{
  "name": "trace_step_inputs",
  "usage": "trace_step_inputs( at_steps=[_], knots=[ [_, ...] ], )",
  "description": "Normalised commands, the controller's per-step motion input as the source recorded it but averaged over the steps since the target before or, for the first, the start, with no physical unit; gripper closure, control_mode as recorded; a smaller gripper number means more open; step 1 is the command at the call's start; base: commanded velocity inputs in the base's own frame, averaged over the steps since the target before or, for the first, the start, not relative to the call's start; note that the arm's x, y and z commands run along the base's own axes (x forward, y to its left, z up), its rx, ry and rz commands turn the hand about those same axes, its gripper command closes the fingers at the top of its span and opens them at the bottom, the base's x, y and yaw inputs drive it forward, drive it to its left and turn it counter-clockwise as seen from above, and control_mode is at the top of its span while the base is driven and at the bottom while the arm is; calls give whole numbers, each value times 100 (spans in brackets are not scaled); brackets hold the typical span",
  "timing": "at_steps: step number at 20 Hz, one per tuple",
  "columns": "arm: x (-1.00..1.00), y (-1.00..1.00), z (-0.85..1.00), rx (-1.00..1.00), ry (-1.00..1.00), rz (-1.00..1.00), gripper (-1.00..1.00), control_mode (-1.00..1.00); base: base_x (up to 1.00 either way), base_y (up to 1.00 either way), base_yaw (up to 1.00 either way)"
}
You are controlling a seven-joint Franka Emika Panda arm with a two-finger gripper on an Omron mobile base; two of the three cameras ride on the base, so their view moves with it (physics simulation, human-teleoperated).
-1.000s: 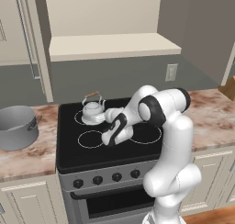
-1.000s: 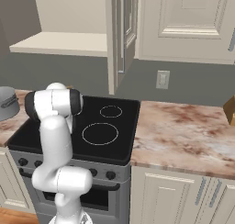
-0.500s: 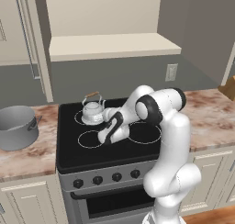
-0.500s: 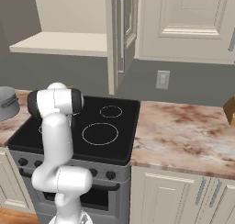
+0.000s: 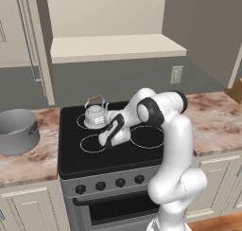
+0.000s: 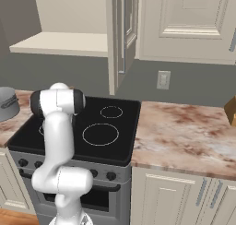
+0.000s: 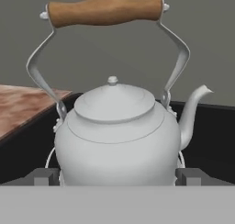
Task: Pick the kettle from the cabinet and place it on a stove burner. Then pick the pot from the counter and place it on another stove burner. Finally, turn both burners on.
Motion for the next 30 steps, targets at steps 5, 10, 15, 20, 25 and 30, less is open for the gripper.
trace_step_inputs(
  at_steps=[5,10,15,20,25,30],
  knots=[
    [20,4,-10,0,0,0,-100,-100,0,0,0],
    [22,5,-11,0,0,0,-100,-100,0,0,0],
    [20,9,-13,0,0,0,-100,-100,0,0,0],
    [16,9,-12,0,0,0,-100,-100,0,0,0],
    [-2,2,-8,0,0,0,-100,-100,0,0,0],
    [-38,0,-4,0,-1,0,-100,-100,0,0,0]
  ],
)
